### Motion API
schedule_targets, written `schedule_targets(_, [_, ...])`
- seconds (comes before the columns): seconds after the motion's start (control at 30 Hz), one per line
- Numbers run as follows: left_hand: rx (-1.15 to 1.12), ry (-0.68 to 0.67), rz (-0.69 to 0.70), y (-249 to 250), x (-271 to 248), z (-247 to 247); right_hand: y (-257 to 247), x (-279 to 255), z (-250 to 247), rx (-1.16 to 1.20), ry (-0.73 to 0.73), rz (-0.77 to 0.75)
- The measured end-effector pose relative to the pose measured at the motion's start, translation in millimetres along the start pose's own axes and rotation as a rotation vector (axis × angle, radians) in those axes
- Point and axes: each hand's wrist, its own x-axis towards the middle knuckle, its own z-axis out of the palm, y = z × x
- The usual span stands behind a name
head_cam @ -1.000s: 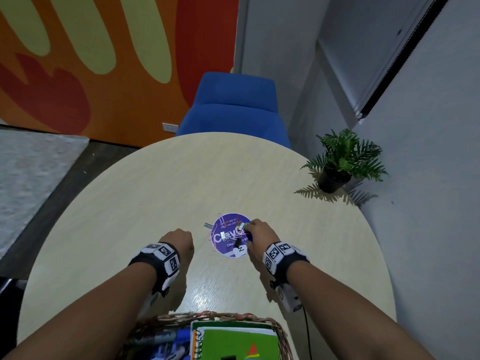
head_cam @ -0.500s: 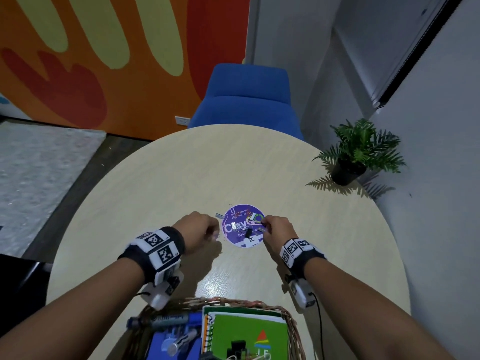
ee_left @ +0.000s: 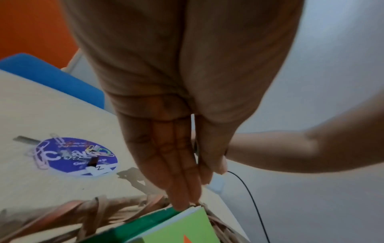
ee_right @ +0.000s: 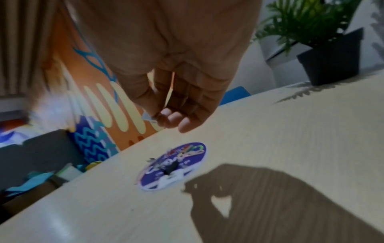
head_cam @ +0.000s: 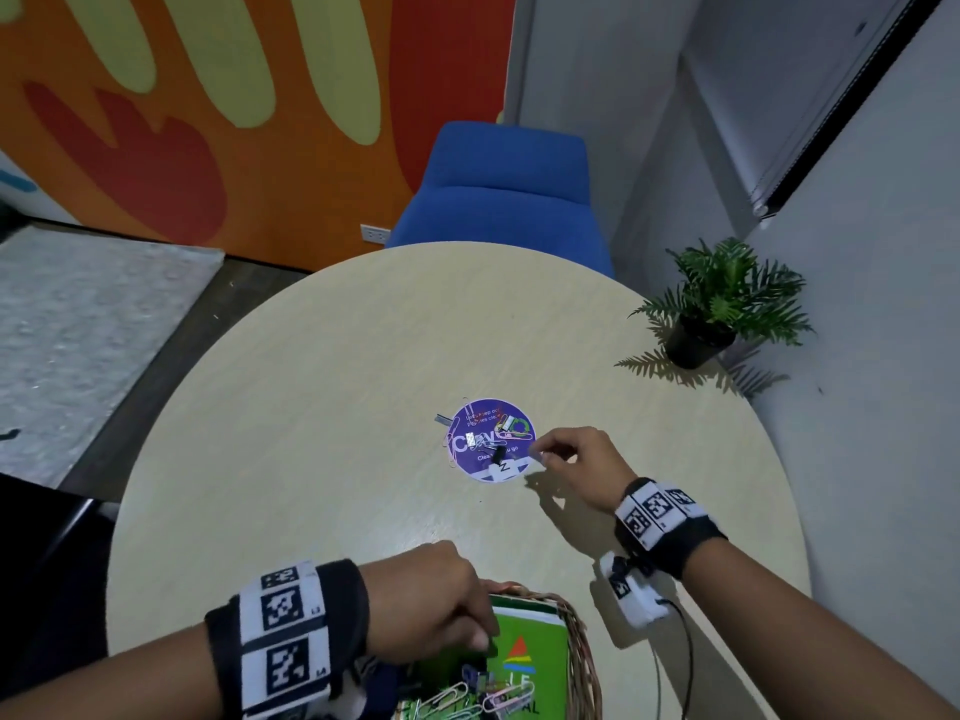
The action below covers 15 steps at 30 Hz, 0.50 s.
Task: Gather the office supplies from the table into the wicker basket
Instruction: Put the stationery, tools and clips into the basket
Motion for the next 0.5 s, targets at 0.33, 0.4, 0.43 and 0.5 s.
schedule_targets(0.33, [0.277,0.35,-0.429,-94.8,36.8,-55.3,-57.5,-97.7,3.5,-0.089,-0.574,-0.288])
schedule_targets(0.4, [0.33,0.292,-0.492,-107.2,47.8,-56.6,-57.6,-106.6,8.4,-0.221,-0.701,-0.354])
schedule_targets(0.43, [0.361,0.261,-0.512,-112.7,52.4,-53.6,-56.4,-107.3,8.5,-0.301,-0.721,-0.38])
schedule_targets(0.5, [0.427,0.231,-0.522,-122.6,61.1,-45.0,-53.4,-100.0,3.1,-0.37,-0.654,-0.381])
